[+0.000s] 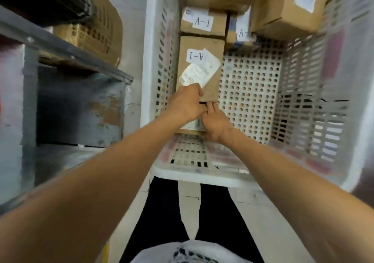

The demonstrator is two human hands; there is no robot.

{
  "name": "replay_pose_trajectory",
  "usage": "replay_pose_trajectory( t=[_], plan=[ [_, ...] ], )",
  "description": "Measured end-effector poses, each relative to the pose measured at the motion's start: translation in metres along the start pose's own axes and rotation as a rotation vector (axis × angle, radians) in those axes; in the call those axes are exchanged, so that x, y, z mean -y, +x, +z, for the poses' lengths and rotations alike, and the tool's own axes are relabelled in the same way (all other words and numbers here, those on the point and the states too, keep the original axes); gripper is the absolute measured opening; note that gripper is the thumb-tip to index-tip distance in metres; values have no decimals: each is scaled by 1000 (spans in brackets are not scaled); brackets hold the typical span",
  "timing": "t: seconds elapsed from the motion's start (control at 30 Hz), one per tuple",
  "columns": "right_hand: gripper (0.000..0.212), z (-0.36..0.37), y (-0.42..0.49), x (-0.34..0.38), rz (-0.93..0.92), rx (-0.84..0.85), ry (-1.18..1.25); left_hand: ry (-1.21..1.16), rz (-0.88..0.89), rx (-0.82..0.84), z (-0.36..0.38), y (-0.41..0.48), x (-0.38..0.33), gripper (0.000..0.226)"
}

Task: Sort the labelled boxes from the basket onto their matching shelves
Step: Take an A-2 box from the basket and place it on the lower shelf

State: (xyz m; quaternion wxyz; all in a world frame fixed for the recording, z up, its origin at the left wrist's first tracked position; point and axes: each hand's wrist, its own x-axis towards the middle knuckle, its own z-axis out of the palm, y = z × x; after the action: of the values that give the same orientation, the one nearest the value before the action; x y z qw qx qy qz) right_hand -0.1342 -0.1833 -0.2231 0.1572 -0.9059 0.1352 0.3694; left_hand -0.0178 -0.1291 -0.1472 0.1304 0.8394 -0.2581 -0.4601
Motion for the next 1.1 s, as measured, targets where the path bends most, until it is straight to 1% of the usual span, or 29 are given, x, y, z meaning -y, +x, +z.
replay_pose_trajectory(
  t=[0.1,0.2,0.3,0.4,0.43,0.5,0.6,0.7,0.8,0.87,0.97,1.03,1.1],
  plan=[
    [71,14,8,6,6,-125,-159,-7,-13,-7,6,6,5,35],
    [68,22,12,9,14,-151,-261,-11,4,-23,7,8,5,36],
    [59,27,15,11,40,-136,-304,-29,18,-32,6,6,5,36],
    [59,24,17,13,22,-96,-264,-54,12,-39,6,4,4,34],
    [62,19,18,12,7,-97,-244,-62,5,-49,7,3,3,33],
    [77,6,13,10,-23,-85,-197,-79,-11,-67,7,-1,1,31],
    [96,-26,-6,5,-34,-33,-95,-132,-27,-77,2,-11,-6,30],
    [104,-70,-32,-6,8,21,46,-167,-16,-111,-12,-21,-18,28],
    [121,-106,-48,-16,26,-42,115,-173,1,-214,-26,-27,-28,27],
    [118,-119,-51,-21,88,-145,199,-226,31,-314,-32,-29,-31,27],
    [115,-121,-37,-23,291,-229,425,-287,44,-462,-32,-24,-27,32],
    [119,-111,-21,-17,466,-251,600,-298,-14,-487,-24,-15,-19,37],
    [115,-95,-7,-6,567,-300,674,-311,-117,-416,-9,-1,-5,44]
  ],
)
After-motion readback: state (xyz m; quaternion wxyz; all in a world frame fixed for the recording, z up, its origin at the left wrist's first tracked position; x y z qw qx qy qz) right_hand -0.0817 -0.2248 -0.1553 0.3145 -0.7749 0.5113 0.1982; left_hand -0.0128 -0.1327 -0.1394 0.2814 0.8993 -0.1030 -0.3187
